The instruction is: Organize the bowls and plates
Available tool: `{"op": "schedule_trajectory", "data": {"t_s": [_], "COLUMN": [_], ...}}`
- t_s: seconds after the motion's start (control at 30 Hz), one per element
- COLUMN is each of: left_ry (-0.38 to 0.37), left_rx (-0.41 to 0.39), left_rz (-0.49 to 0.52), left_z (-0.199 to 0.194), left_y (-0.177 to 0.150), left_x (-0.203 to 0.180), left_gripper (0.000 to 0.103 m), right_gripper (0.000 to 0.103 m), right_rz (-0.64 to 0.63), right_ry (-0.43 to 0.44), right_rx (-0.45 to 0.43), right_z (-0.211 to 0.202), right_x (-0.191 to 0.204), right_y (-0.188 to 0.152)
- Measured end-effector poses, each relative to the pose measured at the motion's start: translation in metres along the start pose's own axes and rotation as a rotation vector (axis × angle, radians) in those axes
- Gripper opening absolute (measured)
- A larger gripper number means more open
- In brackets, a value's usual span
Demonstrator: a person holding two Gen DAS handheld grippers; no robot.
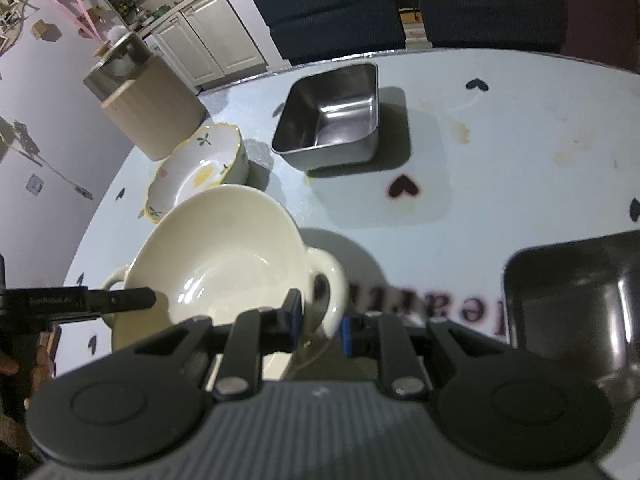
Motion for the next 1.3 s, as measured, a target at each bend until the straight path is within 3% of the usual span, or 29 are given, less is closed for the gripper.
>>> {"op": "schedule_trajectory", "data": {"t_s": [0.83, 1.3], "left_ry": [-0.097, -0.115], "left_rx": [-0.042, -0.021], "left_rz": [0.183, 0.254], "left_z": [-0.028, -0.017], "left_y": [-0.084, -0.132], "left_x": [-0.111, -0.131], "left_gripper": [0.023, 0.024], "right_gripper": [0.024, 0.024], "right_rz": [0.065, 0.112], "right_ry": [-0.070, -0.102], "right_rx": [-0.148, -0.180], "right_z": [-0.139, -0.162], "right_x": [-0.043, -0.067], "right_y": [-0.103, -0.162]}}
Point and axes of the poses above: each gripper's, at about its wrist camera, not at the fingertips, and z roughly the way its jaws point, x to its left, y to its top, the point moved 1 cm from there along z, roughly the way its jaws point, and after that the axes turned 6 degrees about x, right-handed, at the moved point
